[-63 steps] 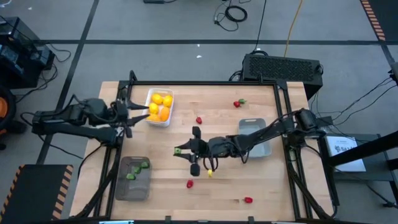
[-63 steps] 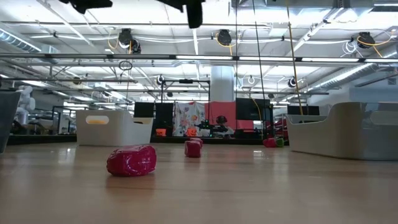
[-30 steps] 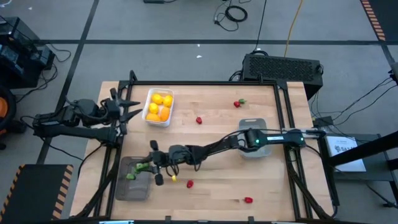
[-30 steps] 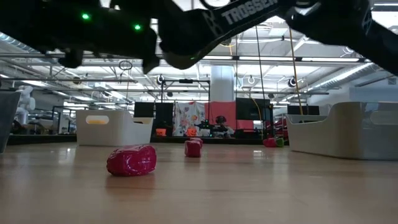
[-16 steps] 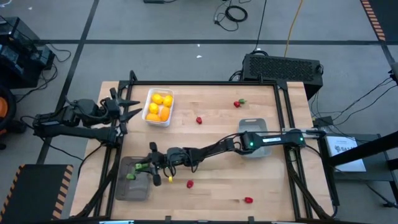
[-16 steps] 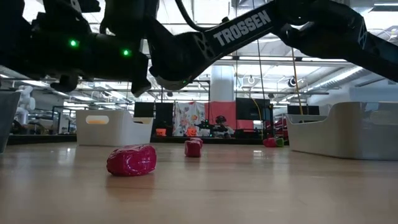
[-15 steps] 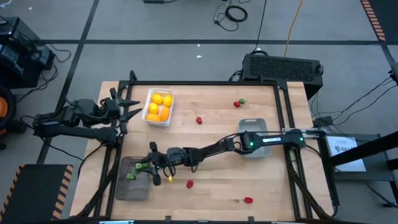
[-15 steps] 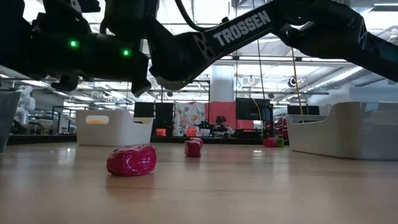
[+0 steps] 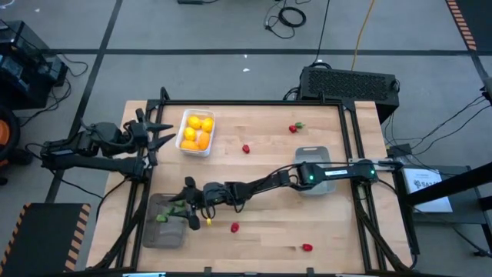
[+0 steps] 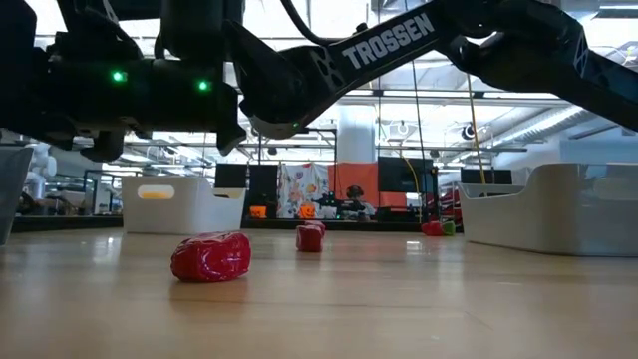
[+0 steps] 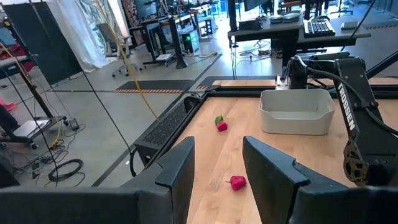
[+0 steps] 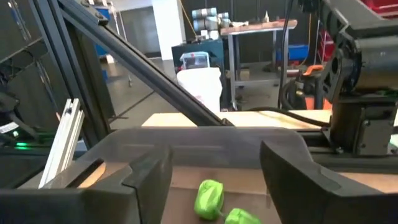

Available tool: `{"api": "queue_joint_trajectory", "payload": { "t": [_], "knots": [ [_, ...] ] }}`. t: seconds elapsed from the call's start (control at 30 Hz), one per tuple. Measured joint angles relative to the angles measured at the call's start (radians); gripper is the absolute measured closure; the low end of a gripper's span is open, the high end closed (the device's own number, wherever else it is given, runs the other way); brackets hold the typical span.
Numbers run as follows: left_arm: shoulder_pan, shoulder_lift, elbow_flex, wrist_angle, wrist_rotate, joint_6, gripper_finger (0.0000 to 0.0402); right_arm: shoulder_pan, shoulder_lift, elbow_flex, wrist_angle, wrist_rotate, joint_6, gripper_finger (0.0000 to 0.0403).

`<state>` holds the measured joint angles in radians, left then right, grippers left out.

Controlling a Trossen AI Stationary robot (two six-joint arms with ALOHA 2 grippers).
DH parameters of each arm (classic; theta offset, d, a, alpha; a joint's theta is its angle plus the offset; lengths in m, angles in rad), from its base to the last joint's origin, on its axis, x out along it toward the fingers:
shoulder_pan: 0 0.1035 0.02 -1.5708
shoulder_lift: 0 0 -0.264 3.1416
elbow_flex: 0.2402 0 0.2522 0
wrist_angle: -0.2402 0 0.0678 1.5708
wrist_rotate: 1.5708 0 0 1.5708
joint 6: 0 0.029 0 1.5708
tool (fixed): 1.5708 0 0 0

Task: Sort produce into baskets
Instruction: Put the green chili pepper into the transparent black bin

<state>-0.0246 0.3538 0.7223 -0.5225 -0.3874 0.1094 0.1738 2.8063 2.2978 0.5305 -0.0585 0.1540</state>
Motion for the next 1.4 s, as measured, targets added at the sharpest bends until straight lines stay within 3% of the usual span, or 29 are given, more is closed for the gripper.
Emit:
{"api": "queue_joint_trajectory", "payload": {
  "t": [0.13, 0.23, 0.57, 0.77, 0.93, 1.07, 1.17, 1.4],
  "knots": [
    [0.0, 0.0, 0.0, -0.005, -0.001, 0.0, 0.0258, -0.002, -0.014, 0.0, -0.011, 0.0, 0.002, 0.0159],
    [0.0, 0.0, 0.0, -0.023, -0.003, 0.001, 0.0258, -0.005, -0.059, -0.001, -0.132, 0.0, -0.012, 0.0154],
    [0.0, 0.0, 0.0, -0.104, 0.004, -0.043, 0.0258, -0.016, -0.364, -0.001, -1.022, 0.019, -0.066, 0.0156],
    [0.0, 0.001, -0.04, -0.052, 0.111, -0.138, 0.0258, -0.028, -0.501, -0.001, -1.424, 0.266, -0.078, 0.0156],
    [-0.002, 0.035, -0.18, 0.137, 0.218, -0.195, 0.0258, -0.062, -0.58, -0.001, -1.753, 0.497, -0.059, 0.0156],
    [-0.002, 0.096, -0.254, 0.242, 0.23, -0.206, 0.0258, -0.119, -0.601, -0.001, -2.004, 0.564, 0.038, 0.0156],
    [-0.002, 0.14, -0.269, 0.318, 0.221, -0.205, 0.0258, -0.183, -0.608, -0.001, -2.103, 0.571, 0.091, 0.0156],
    [-0.002, 0.234, -0.295, 0.403, 0.255, -0.201, 0.0258, -0.358, -0.694, -0.114, -2.099, 0.561, 0.03, 0.0156]
  ]
}}
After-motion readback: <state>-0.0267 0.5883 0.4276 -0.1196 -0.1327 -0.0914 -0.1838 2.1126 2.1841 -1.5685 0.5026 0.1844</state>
